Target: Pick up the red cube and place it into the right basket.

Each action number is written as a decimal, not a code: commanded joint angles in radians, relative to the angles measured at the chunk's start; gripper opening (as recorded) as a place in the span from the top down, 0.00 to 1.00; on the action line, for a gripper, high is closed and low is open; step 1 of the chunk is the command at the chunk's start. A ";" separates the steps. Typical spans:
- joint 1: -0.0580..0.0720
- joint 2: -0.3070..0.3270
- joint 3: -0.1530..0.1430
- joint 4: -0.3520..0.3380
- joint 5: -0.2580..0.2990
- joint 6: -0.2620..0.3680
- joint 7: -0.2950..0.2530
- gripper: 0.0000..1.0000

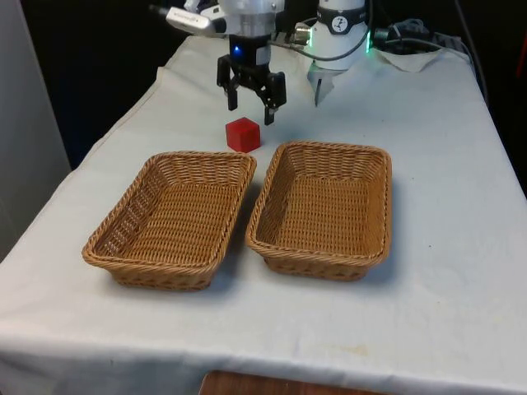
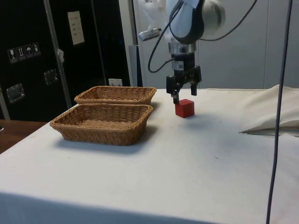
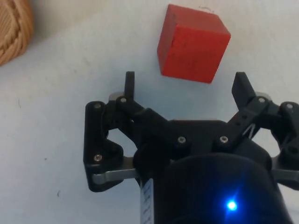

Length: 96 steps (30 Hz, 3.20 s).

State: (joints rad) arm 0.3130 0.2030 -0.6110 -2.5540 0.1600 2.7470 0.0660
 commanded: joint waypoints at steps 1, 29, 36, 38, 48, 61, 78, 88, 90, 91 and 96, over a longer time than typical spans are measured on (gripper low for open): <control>-0.010 -0.005 0.017 -0.007 0.035 0.017 -0.022 0.00; -0.017 0.090 0.053 0.012 0.195 0.104 -0.085 0.00; -0.018 0.100 0.052 0.014 0.195 0.109 -0.081 0.21; -0.004 0.113 0.033 0.016 0.173 0.101 -0.065 0.54; -0.019 0.104 0.052 0.015 0.195 0.111 -0.080 0.95; 0.001 0.058 -0.019 0.028 0.145 0.067 -0.107 0.95; -0.004 -0.057 -0.074 0.052 0.033 -0.018 -0.144 0.95; -0.004 -0.062 -0.083 0.101 0.011 -0.077 -0.169 0.95; -0.004 -0.060 -0.083 0.116 0.010 -0.094 -0.172 0.95; -0.004 -0.059 -0.083 0.125 0.009 -0.105 -0.174 0.95; -0.006 -0.051 -0.083 0.170 0.001 -0.157 -0.177 0.95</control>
State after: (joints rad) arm 0.3080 0.1450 -0.6910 -2.3960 0.1700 2.6060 -0.1130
